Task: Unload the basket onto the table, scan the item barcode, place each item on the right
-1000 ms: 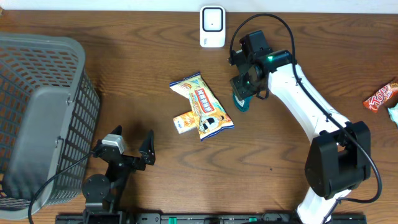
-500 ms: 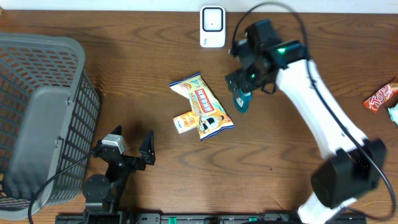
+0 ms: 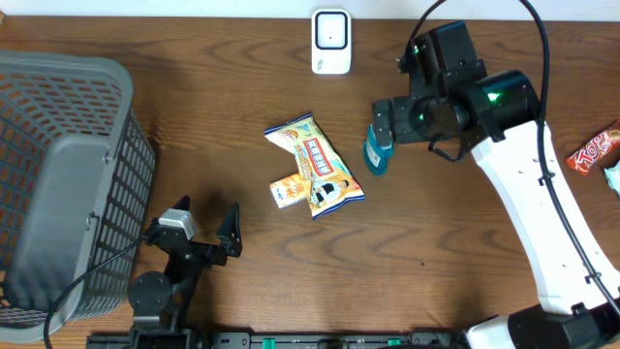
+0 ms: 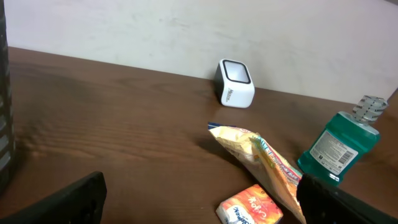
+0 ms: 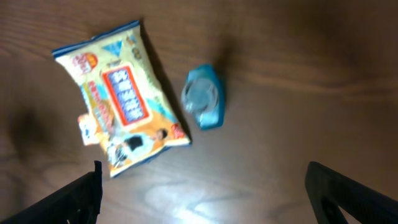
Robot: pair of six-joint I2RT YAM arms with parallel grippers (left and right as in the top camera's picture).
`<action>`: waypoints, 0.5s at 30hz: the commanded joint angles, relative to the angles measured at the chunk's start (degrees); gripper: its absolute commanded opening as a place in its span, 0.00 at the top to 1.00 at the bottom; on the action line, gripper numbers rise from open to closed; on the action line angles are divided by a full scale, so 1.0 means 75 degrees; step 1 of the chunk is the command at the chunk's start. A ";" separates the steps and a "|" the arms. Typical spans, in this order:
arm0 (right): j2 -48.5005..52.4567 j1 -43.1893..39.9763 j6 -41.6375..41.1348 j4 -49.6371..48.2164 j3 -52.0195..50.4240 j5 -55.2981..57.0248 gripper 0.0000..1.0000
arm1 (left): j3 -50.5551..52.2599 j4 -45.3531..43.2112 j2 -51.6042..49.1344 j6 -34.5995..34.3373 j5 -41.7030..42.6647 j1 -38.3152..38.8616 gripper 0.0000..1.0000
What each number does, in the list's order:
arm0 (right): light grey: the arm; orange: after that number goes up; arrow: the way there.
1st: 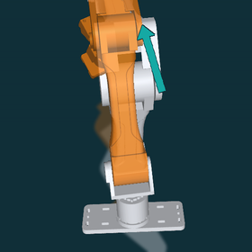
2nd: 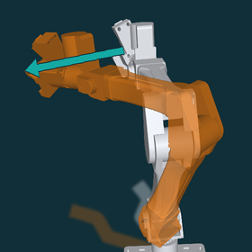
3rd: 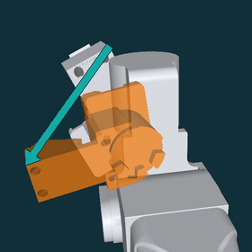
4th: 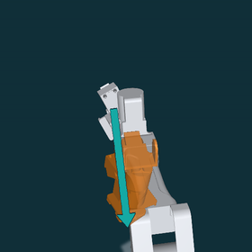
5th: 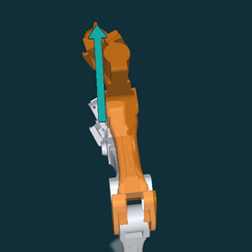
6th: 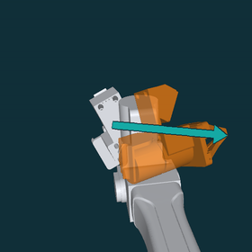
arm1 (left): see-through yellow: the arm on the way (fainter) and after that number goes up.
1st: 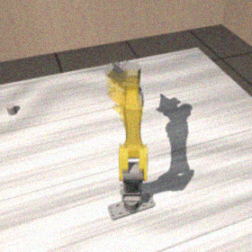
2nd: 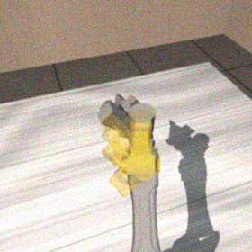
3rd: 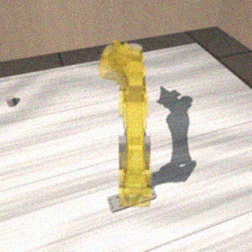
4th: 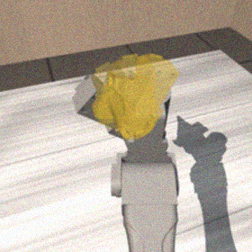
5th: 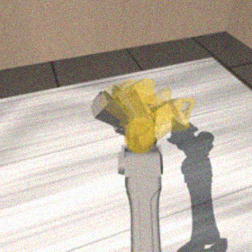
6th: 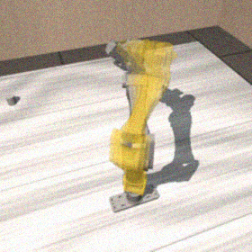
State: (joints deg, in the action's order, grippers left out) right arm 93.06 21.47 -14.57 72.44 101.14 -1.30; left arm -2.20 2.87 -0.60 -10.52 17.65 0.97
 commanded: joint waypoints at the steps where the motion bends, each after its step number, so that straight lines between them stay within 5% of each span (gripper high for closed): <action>1: -0.0924 0.0058 -0.0697 0.0326 -0.0003 -0.0009 0.01 | 0.0134 0.0233 0.0035 -0.0012 0.0032 0.0032 0.02; 7: -0.2256 0.0219 -0.1303 0.0449 -0.0606 0.1294 0.01 | 0.0134 0.0233 0.0035 -0.0012 0.0035 0.0032 0.02; 15: -0.3885 0.0423 -0.1320 -0.1329 -0.3797 0.1521 0.01 | 0.0134 0.0236 0.0035 -0.0012 0.0035 0.0032 0.02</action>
State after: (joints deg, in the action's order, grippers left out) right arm 65.04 24.16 -23.11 66.43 80.77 7.90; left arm -2.20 2.87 -0.60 -10.52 17.65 0.97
